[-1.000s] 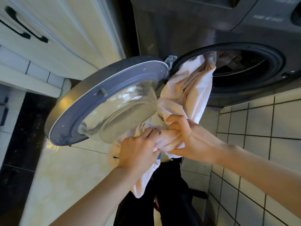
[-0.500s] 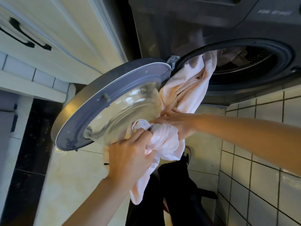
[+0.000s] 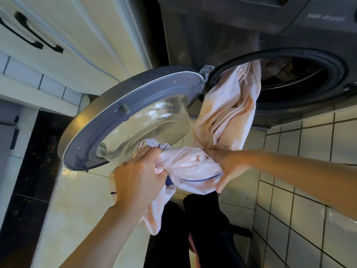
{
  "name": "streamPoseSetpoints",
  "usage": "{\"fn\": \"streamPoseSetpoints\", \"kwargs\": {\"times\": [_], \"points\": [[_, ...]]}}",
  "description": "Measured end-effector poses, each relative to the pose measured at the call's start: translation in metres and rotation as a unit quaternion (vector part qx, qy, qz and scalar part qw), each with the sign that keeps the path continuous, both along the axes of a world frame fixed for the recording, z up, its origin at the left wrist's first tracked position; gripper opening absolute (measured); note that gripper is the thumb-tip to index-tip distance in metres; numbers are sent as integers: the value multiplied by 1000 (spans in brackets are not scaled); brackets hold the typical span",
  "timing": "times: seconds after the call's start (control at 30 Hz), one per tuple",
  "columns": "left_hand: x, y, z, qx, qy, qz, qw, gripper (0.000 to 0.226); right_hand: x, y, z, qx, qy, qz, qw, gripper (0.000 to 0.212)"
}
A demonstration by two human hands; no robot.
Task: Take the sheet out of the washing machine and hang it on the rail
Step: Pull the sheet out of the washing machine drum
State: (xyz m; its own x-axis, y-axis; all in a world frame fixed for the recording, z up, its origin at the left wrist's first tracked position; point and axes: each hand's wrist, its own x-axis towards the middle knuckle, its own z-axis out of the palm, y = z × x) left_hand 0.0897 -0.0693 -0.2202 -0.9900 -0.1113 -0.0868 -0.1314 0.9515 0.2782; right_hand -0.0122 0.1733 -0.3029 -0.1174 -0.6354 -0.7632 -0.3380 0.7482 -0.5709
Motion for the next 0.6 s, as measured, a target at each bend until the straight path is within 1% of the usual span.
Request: {"fn": "streamPoseSetpoints", "kwargs": {"times": [0.07,0.1,0.13,0.17,0.23,0.27,0.33,0.37,0.4,0.47,0.5,0.53,0.6], "points": [[-3,4,1,20,7,17,1000,19,11,8,-5,0,64,35,997,127],[-4,7,2,30,10,23,999,15,18,9,-7,-1,97,39,995,125],[-5,9,2,37,9,26,999,16,24,8,-12,-13,144,35,989,116],[-5,12,3,43,9,28,999,18,29,7,-15,-49,210,25,976,102],[-8,14,4,54,2,39,998,22,33,1,-21,-100,319,-2,942,76],[-9,14,4,58,-3,46,997,23,32,0,-25,-104,330,-6,938,67],[-11,10,2,59,-4,54,997,23,25,1,-28,-81,294,-27,952,50],[-12,8,1,54,-4,53,997,21,22,4,-32,-82,284,-34,955,45],[-12,5,0,50,-12,48,998,20,18,8,-31,-103,287,-40,951,44],[-13,1,1,46,-51,18,997,23,10,18,-27,-125,294,-46,946,50],[-13,-1,1,48,-82,4,995,29,7,23,-27,-130,295,-54,945,55],[-14,-2,1,52,-113,-4,992,41,4,30,-26,-123,292,-56,947,58],[-13,-4,-2,42,-147,-22,988,66,-5,44,-17,-57,307,-44,949,59]]}}
